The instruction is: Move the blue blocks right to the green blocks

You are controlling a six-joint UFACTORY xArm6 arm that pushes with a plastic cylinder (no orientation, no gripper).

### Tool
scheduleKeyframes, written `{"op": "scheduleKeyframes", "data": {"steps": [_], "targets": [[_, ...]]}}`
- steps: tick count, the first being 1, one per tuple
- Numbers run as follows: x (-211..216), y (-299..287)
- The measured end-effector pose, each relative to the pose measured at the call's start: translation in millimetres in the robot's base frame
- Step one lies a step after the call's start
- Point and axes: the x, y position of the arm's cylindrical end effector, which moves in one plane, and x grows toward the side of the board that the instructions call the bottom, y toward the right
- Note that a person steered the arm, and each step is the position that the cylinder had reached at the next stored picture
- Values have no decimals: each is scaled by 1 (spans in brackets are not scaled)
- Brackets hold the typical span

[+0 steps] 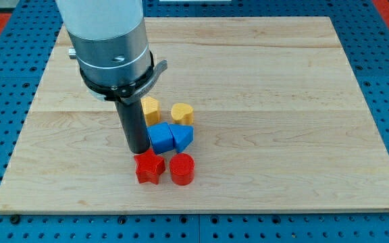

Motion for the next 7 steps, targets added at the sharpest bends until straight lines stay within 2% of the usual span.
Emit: {"op": "scheduleKeyframes", "data": {"steps": [2,4,5,6,7], "targets": [[-7,2],[-5,122],[17,164],[10,208],[-23,219]]}}
